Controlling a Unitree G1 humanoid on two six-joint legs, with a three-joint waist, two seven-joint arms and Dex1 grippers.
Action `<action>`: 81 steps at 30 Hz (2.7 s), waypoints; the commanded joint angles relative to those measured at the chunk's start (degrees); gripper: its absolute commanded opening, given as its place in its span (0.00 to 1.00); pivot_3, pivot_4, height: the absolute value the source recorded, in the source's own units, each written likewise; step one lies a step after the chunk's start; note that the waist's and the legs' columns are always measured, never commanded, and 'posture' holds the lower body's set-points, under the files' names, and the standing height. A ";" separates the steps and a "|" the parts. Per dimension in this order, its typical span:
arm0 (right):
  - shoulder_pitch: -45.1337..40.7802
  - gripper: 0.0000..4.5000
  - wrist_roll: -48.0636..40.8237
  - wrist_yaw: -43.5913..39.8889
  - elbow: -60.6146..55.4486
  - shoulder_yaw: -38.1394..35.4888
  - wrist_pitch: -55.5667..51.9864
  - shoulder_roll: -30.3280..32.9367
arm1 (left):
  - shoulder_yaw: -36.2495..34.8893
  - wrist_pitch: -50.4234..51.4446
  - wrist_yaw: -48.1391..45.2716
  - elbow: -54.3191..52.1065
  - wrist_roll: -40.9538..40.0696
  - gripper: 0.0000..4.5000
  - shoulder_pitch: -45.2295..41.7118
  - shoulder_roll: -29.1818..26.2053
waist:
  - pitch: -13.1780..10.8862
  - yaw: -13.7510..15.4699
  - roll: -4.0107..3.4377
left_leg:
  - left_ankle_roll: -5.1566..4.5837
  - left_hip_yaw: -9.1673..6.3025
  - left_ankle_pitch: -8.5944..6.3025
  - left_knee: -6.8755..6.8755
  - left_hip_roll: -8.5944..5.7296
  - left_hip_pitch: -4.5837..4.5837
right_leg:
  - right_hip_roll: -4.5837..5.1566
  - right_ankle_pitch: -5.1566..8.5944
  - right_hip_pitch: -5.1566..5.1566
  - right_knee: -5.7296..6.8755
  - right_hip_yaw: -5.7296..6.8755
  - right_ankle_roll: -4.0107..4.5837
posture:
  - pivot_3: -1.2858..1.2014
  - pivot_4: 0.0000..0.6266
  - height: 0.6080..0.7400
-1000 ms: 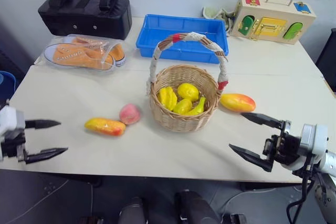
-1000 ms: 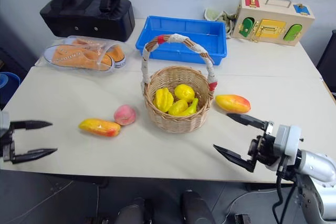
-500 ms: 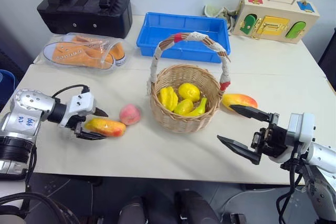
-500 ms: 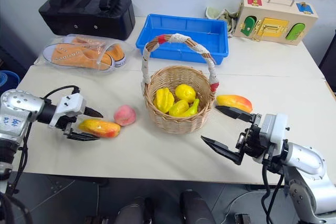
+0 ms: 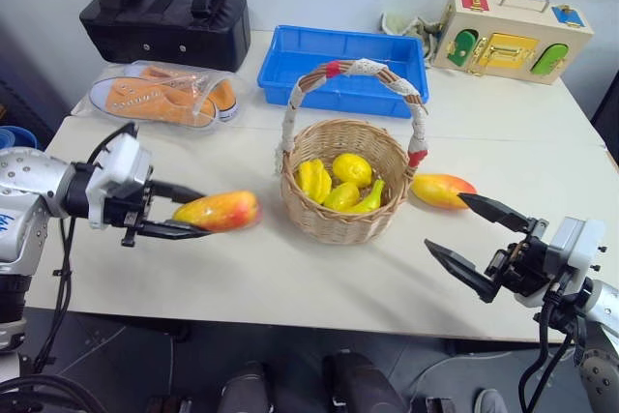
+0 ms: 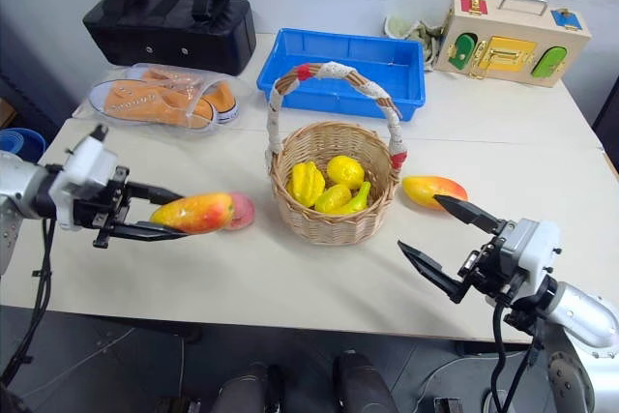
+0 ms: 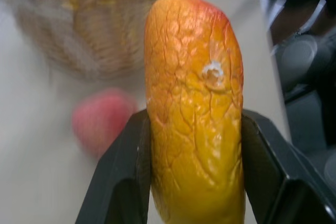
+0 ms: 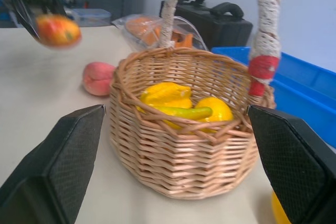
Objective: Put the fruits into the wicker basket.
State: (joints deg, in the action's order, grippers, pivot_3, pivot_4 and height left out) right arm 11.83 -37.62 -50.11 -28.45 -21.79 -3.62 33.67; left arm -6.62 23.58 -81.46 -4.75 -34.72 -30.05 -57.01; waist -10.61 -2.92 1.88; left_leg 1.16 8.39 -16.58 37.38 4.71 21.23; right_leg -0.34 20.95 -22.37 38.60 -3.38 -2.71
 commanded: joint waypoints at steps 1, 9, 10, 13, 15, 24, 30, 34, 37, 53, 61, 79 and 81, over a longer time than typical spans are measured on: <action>0.20 1.00 -0.21 3.08 -0.01 -3.19 1.79 -1.96 | 5.73 2.85 11.20 -4.68 2.17 0.42 -8.54 9.44 | 0.02 0.60 -0.07 | -0.01 -0.03 0.00 0.04 -0.03 0.00 | -0.01 0.01 0.02 -0.01 -0.01 -0.01 | 0.52 0.24 1.00; 2.21 1.00 2.00 6.17 -2.34 -0.45 3.70 -6.82 | 17.00 -4.60 22.76 7.31 18.38 0.42 -19.51 24.94 | 0.03 0.03 -0.09 | 0.00 0.11 0.00 0.13 -0.14 -0.01 | -0.17 -0.03 -0.07 0.05 -0.33 -0.09 | 0.52 0.24 1.00; 2.57 1.00 2.26 6.46 -2.54 -0.31 3.93 -7.23 | 16.92 -4.68 22.97 7.71 18.52 0.42 -19.56 25.46 | 0.02 -0.23 -0.09 | 0.07 0.10 0.04 0.02 -0.13 -0.04 | -0.19 -0.03 -0.12 0.07 -0.36 -0.09 | 0.52 0.24 1.00; 4.26 1.00 3.11 6.63 -3.00 0.36 4.96 -8.45 | 15.99 -3.68 24.29 7.23 17.48 0.62 -19.74 27.99 | 0.01 -0.22 -0.11 | 0.22 0.03 0.10 -0.04 -0.04 -0.04 | -0.22 -0.03 -0.27 0.31 -0.30 -0.09 | 0.52 0.24 1.00; 4.11 1.00 2.98 6.90 -2.99 1.01 4.81 -8.66 | 14.88 -3.95 23.77 5.70 16.19 0.76 -18.95 28.33 | 0.01 -0.28 -0.11 | 0.28 -0.02 0.14 0.00 -0.03 -0.05 | -0.23 -0.03 -0.26 0.37 -0.26 -0.09 | 0.52 0.24 1.00; -1.23 1.00 1.85 3.60 1.15 2.35 4.36 -6.42 | 0.11 -4.82 16.08 -0.66 6.91 0.89 -7.05 17.79 | 0.01 -0.91 -0.13 | 0.29 0.04 0.23 0.00 -0.03 -0.17 | -0.21 -0.02 -0.19 0.40 -0.25 -0.06 | 0.52 0.24 1.00; -3.10 1.00 -0.96 -6.08 2.03 3.58 3.50 -0.79 | -20.67 -8.14 10.23 7.14 5.52 1.00 16.47 5.22 | 0.00 -1.85 -0.12 | 0.28 0.00 0.18 -0.14 -0.01 -0.18 | -0.12 0.02 -0.21 0.35 -0.17 0.01 | 0.52 0.24 1.00; -3.71 1.00 0.00 -10.16 3.16 4.22 5.55 1.19 | -25.89 -14.35 5.03 25.83 9.40 1.00 25.19 -2.39 | 0.02 -1.49 0.02 | 0.14 -0.12 0.11 -0.14 -0.03 -0.14 | -0.05 0.09 -0.13 0.19 -0.03 0.14 | 0.52 0.24 1.00; -4.46 1.00 0.63 -11.40 3.99 4.55 5.57 1.54 | -24.41 -18.27 4.47 32.78 10.71 1.00 23.31 -4.39 | 0.06 -0.93 0.11 | -0.08 -0.11 -0.03 -0.14 -0.09 -0.12 | 0.06 0.09 -0.11 0.12 0.03 0.16 | 0.52 0.24 1.00; -7.95 1.00 1.30 -5.41 0.05 7.48 1.41 0.99 | 6.83 -19.49 3.67 31.29 18.37 1.00 -8.82 17.19 | 0.25 -0.02 0.37 | 0.00 0.20 -0.04 0.00 -0.08 -0.02 | 0.01 0.05 -0.13 0.03 -0.08 0.06 | 0.52 0.24 1.00; -5.66 1.00 0.93 -2.91 -3.09 6.41 -0.29 1.22 | 10.36 -24.43 3.47 39.18 24.21 0.91 -10.30 17.73 | 0.25 -0.48 0.38 | 0.27 0.09 0.09 -0.02 0.08 -0.04 | -0.16 0.05 -0.29 0.31 -0.06 0.08 | 0.52 0.24 1.00; -1.04 1.00 0.35 -1.11 -3.34 2.56 1.05 0.19 | 9.00 -9.10 12.86 8.85 12.77 0.57 -18.68 24.14 | 0.35 1.21 0.19 | 0.07 -0.03 -0.04 0.23 -0.01 -0.02 | -0.06 0.06 0.01 0.13 -0.02 0.04 | 0.52 0.24 1.00; -1.19 1.00 0.58 -0.72 -3.80 3.21 1.15 -0.27 | 11.97 -11.13 17.30 10.28 16.97 0.57 -20.74 28.23 | 0.43 1.16 0.03 | 0.04 0.00 -0.06 0.23 -0.05 -0.15 | -0.07 0.06 0.12 0.06 -0.07 0.00 | 0.52 0.24 1.00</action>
State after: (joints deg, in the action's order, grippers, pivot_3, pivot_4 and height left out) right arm 10.68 -36.48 -51.43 -29.84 -18.19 -3.61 33.52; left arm 2.89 13.88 -67.71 4.77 -20.83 -50.36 -30.51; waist -10.18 -1.75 1.91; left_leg 1.21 8.40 -16.63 37.62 4.65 21.08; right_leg -0.42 21.01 -22.27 38.69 -3.48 -2.71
